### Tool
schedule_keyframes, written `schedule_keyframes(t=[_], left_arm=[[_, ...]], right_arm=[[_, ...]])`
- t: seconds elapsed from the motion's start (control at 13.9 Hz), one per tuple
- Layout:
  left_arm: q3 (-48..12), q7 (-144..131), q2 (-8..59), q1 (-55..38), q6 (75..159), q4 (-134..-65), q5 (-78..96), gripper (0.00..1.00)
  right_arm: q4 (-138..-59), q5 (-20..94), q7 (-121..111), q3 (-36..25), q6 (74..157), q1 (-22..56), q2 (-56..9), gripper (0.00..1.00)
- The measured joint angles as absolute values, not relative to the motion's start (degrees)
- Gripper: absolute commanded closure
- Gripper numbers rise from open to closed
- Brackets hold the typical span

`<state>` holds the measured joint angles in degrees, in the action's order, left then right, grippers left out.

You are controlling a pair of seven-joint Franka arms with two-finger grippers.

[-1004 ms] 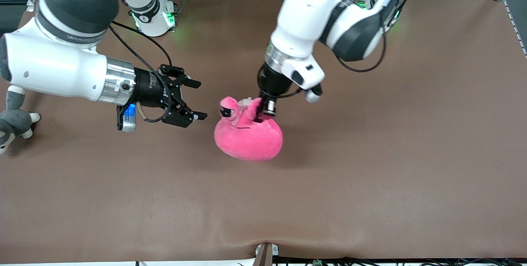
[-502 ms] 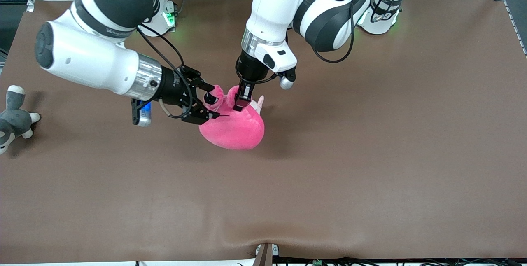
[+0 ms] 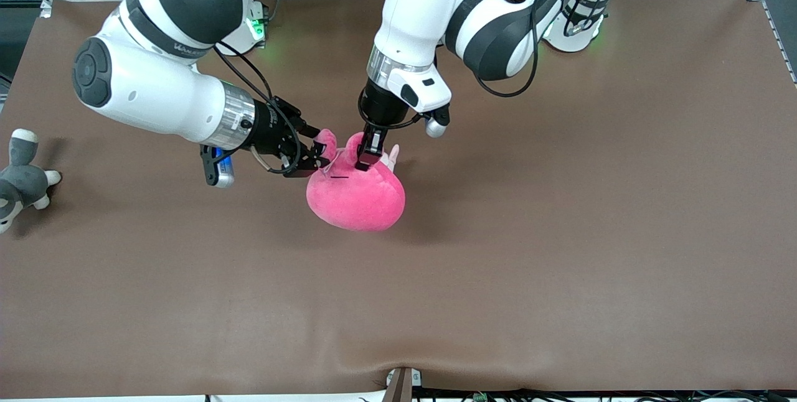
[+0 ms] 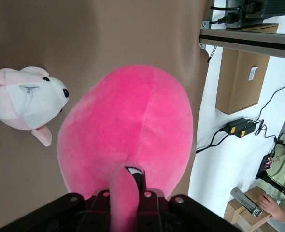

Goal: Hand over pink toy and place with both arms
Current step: 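Grasp the plush with the right gripper while the left gripper opens, then carry the plush with the right gripper while the left gripper withdraws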

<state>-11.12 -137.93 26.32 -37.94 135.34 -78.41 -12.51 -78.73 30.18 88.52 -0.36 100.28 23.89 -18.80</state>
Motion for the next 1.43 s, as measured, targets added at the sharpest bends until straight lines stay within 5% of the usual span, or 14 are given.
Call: schedule_keyframes(t=[0.14,0.65,0.72,0.79,1.43], left_arm=[[-11.0,-137.9,26.3,-37.9,135.3,-78.4,-12.5,1.00],[-11.0,-137.9,26.4,-37.9,135.4,-78.4,-12.5,1.00],[-11.0,-137.9,26.4,-37.9,135.4,-78.4,-12.5,0.35],[-11.0,-137.9,26.4,-37.9,135.4,-78.4,-12.5,0.00],[-10.3,-138.1,26.4,-37.4,135.4,-78.0,-15.1,0.00]], right_arm=[[-78.7,30.2,88.5,-0.3,100.3,24.0,-18.8,1.00],[-78.4,30.2,88.5,-0.7,100.4,24.0,-18.5,1.00],[-78.4,30.2,88.5,-0.7,100.4,24.0,-18.5,1.00],[-78.4,30.2,88.6,-0.8,100.4,24.0,-18.5,1.00],[-77.0,31.6,89.5,-1.7,92.3,17.8,-18.3,1.00]])
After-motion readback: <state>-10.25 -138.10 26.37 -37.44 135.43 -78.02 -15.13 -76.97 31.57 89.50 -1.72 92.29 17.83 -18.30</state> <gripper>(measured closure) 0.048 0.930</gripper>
